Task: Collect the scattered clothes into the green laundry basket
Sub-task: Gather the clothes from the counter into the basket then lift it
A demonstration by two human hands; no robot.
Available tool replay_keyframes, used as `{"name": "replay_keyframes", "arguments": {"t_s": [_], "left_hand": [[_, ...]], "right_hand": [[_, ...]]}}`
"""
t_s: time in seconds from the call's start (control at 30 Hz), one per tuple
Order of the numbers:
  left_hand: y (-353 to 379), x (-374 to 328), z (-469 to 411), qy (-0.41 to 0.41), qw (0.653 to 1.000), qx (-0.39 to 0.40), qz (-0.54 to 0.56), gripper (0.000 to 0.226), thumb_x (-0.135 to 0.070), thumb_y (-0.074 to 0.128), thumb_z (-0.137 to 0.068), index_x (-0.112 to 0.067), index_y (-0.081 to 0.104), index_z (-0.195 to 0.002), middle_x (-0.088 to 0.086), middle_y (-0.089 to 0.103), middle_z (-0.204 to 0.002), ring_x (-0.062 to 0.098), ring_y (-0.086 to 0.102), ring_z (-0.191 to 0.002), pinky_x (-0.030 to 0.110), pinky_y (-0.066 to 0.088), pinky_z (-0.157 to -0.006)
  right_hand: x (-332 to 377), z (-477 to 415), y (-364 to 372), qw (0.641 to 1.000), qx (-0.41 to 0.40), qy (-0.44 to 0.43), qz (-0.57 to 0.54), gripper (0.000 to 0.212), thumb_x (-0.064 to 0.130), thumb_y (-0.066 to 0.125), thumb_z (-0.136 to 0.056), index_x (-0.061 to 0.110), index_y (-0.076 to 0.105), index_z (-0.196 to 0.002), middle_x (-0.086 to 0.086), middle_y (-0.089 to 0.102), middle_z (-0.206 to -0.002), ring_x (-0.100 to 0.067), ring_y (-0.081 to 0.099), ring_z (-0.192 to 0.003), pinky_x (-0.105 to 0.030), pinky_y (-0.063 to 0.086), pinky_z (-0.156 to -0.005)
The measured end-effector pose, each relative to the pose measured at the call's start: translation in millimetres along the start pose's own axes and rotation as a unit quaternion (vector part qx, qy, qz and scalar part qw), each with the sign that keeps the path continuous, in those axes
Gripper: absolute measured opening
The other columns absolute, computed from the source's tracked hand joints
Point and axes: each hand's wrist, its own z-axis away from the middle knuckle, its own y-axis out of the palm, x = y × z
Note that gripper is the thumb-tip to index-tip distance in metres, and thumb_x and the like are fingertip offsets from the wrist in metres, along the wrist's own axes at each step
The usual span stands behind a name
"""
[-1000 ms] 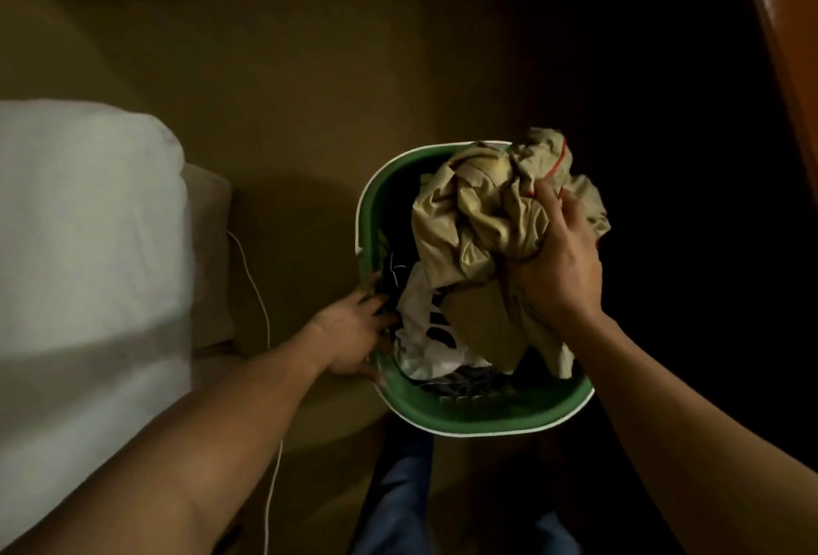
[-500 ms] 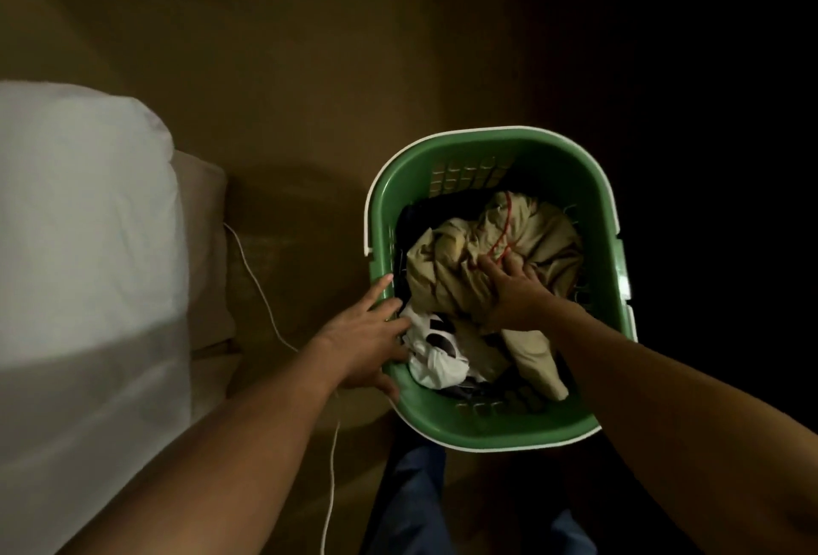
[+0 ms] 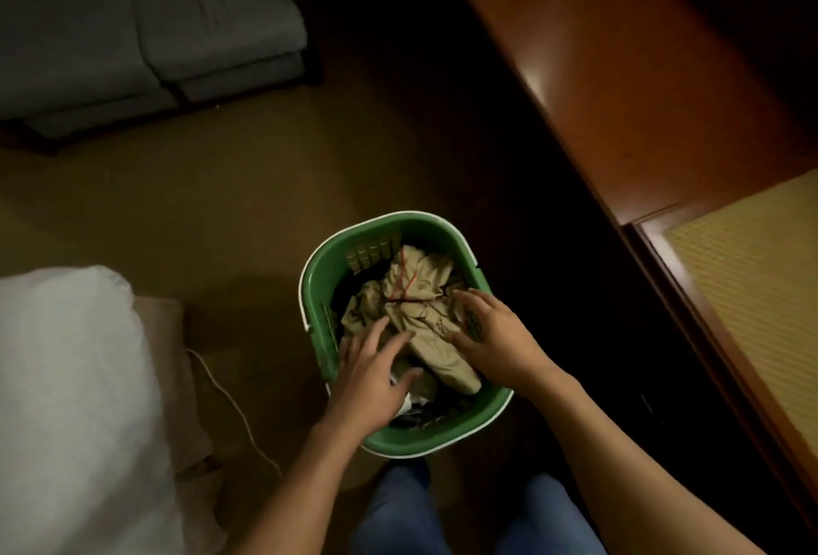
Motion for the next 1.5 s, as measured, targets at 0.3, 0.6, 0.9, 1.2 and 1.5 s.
{"name": "replay_keyframes", "arguments": {"t_s": [0.3,0.6,0.9,1.2,1.5], "left_hand": [[-52.0,-169.8,-13.9,0.161,0.984,-0.035,-0.061,0.071,-0.066,0.048,-0.094,-0.052,0.015,-0.155,-0.012,-0.001,-0.168,0.018,-0.003,-0.155,0.050,-0.004,-0.124],[-0.8,-327.7,-27.0,0.244,0.968,-0.015,-0.051,0.071,-0.063,0.054,-0.092,-0.048,0.025,-0.154,-0.009,0.006,-0.168,0.016,0.003,-0.154,0.055,0.004,-0.125],[87.9,-473.0,-38.4,0.339,0.940,0.041,-0.013,0.069,-0.059,0.060,-0.091,-0.048,0.030,-0.152,-0.008,0.011,-0.168,0.017,0.009,-0.153,0.058,0.010,-0.123],[141.6,-580.9,-67.4,0.415,0.896,0.151,-0.049,0.069,-0.063,0.057,-0.091,-0.051,0.027,-0.153,-0.014,0.009,-0.167,0.010,0.007,-0.152,0.057,0.017,-0.122],[198.8,-658.4,-89.9,0.511,0.816,0.260,-0.074,0.066,-0.063,0.055,-0.092,-0.054,0.026,-0.151,-0.012,0.010,-0.167,0.011,0.010,-0.151,0.056,0.019,-0.122]], "right_hand": [[-45.4,119.7,-99.7,0.978,-0.160,0.029,-0.128,0.071,0.051,0.060,-0.095,0.036,0.028,-0.156,0.006,0.027,-0.163,-0.014,0.014,-0.153,-0.038,0.019,-0.123],[-164.9,207.0,-159.8,0.929,-0.299,0.080,-0.205,0.071,0.052,0.062,-0.093,0.033,0.032,-0.155,0.012,0.036,-0.158,-0.004,0.030,-0.146,-0.030,0.028,-0.119],[-309.5,304.0,-192.6,0.840,-0.417,0.215,-0.271,0.074,0.050,0.066,-0.090,0.031,0.034,-0.154,0.002,0.040,-0.157,-0.014,0.036,-0.144,-0.038,0.033,-0.118],[-372.0,350.6,-199.7,0.716,-0.505,0.315,-0.365,0.075,0.052,0.064,-0.091,0.039,0.027,-0.155,0.006,0.038,-0.158,-0.012,0.035,-0.144,-0.032,0.036,-0.110],[-402.4,381.2,-195.9,0.584,-0.584,0.407,-0.392,0.072,0.047,0.067,-0.089,0.038,0.033,-0.153,0.010,0.047,-0.151,-0.011,0.045,-0.136,-0.032,0.042,-0.105]]}}
